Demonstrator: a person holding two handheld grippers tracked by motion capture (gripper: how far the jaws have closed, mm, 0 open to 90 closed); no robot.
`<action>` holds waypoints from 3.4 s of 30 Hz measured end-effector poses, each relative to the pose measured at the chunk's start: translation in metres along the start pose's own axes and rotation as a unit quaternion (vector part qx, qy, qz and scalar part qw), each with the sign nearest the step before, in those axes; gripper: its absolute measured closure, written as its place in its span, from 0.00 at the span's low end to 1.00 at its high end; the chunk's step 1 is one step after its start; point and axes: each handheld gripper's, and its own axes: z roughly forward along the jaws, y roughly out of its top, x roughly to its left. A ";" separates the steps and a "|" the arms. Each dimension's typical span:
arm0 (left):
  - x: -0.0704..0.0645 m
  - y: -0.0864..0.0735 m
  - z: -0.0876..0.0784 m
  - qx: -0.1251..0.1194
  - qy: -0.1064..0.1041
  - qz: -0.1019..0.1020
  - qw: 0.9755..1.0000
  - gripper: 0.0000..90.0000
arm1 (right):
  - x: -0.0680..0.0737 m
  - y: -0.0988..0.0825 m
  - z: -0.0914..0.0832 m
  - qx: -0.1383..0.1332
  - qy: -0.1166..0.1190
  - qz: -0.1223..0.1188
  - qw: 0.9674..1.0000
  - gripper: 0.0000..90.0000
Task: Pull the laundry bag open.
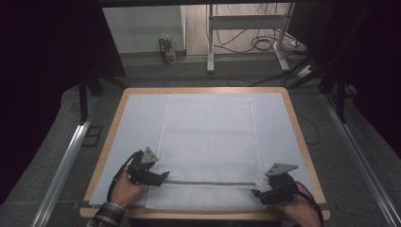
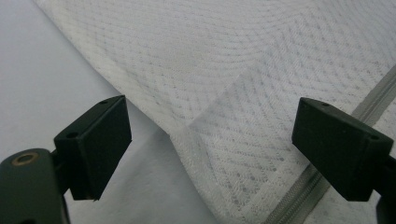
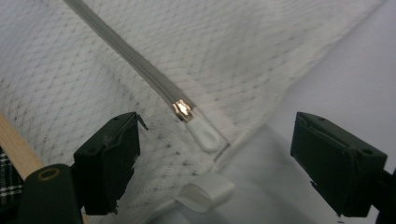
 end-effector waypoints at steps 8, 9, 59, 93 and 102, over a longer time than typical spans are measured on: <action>-0.004 0.003 0.003 0.004 0.003 0.013 1.000 0.13 | 0.006 -0.001 0.003 0.013 -0.008 -0.013 1.000 0.34; -0.005 0.003 0.003 0.004 0.005 0.016 1.000 0.13 | 0.007 -0.001 0.002 0.013 -0.007 -0.012 1.000 0.38; -0.011 0.008 0.002 -0.001 0.007 0.030 1.000 0.14 | 0.011 -0.006 -0.005 0.002 -0.008 0.012 1.000 0.79; -0.014 0.011 0.004 0.000 0.002 0.033 0.999 0.13 | 0.017 -0.014 -0.013 0.006 -0.026 0.053 0.998 0.91; -0.017 0.019 0.003 -0.008 -0.022 0.021 1.000 0.13 | 0.021 -0.009 -0.019 -0.027 -0.032 -0.002 0.999 0.94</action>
